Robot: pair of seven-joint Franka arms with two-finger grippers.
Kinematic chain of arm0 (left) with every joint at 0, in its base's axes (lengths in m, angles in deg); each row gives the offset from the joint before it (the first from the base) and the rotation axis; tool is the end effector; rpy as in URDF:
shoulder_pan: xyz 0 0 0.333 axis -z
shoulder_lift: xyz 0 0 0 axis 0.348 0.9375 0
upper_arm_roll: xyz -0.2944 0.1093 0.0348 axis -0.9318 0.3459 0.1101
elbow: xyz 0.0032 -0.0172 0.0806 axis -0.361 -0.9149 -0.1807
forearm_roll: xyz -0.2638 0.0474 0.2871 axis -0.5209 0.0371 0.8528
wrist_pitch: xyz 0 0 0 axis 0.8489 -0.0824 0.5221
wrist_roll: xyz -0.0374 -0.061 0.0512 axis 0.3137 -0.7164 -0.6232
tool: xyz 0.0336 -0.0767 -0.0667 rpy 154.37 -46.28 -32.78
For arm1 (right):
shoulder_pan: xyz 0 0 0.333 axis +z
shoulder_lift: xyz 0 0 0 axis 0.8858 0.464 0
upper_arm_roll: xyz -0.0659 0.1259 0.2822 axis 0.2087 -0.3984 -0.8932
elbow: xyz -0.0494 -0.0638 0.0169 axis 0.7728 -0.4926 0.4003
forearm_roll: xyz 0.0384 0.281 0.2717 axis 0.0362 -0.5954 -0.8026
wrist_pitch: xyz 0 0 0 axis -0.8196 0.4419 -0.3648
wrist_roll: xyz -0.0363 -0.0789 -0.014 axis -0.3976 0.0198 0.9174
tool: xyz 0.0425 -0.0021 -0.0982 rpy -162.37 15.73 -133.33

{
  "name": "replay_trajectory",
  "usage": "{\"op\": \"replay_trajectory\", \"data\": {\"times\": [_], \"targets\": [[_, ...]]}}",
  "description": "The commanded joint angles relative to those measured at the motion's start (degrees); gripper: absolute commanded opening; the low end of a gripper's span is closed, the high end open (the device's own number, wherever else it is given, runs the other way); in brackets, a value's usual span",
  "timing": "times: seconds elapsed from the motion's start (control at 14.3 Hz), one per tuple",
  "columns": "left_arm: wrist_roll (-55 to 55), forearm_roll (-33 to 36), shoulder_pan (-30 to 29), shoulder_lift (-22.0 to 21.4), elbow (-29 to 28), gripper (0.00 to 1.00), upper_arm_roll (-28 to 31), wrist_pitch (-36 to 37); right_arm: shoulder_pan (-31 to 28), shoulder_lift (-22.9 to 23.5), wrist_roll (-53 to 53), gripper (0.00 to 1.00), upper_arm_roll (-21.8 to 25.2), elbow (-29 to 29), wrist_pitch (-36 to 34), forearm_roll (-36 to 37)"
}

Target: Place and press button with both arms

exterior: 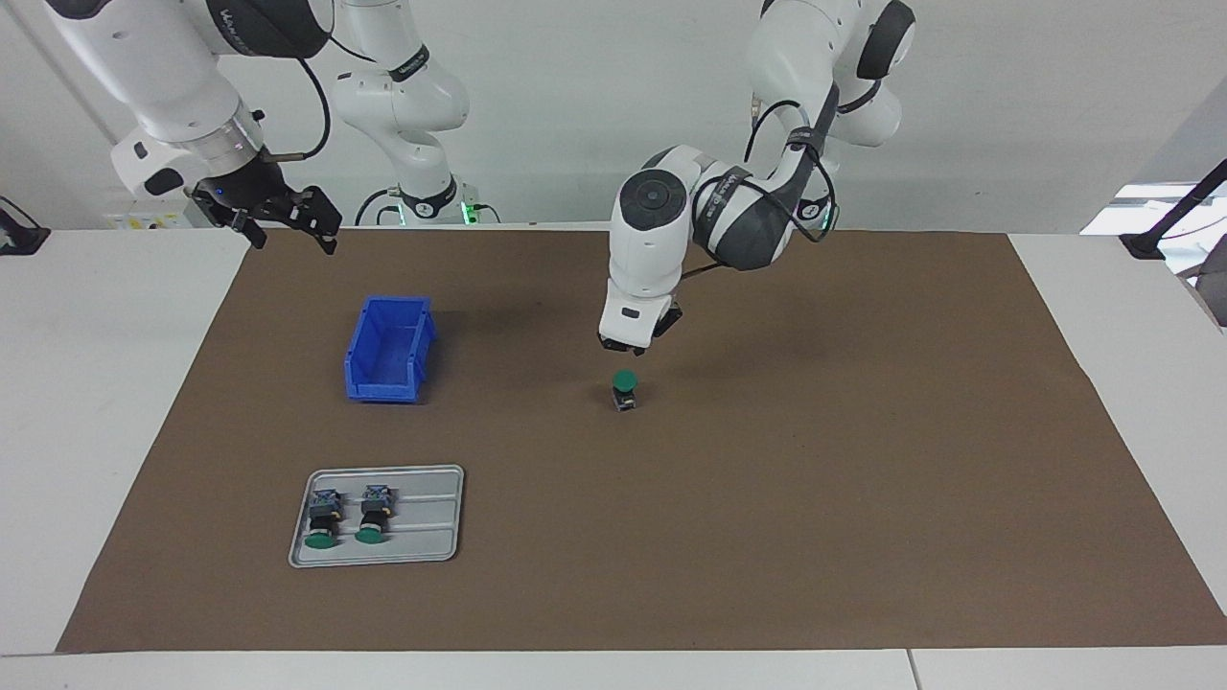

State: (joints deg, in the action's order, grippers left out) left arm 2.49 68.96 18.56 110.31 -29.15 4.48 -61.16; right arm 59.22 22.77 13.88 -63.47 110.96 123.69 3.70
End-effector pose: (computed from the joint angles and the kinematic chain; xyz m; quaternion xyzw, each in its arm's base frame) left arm 0.4904 -0.4769 0.4160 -0.9861 -0.1568 0.0553 0.0061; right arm 0.5183 -0.0212 0.6114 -0.9953 0.0691 0.0673 0.0045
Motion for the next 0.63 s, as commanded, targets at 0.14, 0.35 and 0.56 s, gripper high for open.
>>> {"op": "replay_trajectory", "data": {"times": [0.14,0.35,0.56], "targets": [[-0.11,1.52,0.45,1.58,1.02,0.0,0.81,-2.58,-0.29,-0.96,-0.45,0.99,-0.19,0.77,-0.4,0.14],[-0.2,1.78,0.19,1.58,-0.56,0.0,0.9,-4.51,-0.29,-0.96,-0.45,0.99,-0.19,0.77,-0.4,0.14],[-0.28,1.78,0.36,2.19,-0.65,0.0,0.99,-5.83,-0.29,-0.96,-0.45,0.99,-0.19,0.77,-0.4,0.14]]}}
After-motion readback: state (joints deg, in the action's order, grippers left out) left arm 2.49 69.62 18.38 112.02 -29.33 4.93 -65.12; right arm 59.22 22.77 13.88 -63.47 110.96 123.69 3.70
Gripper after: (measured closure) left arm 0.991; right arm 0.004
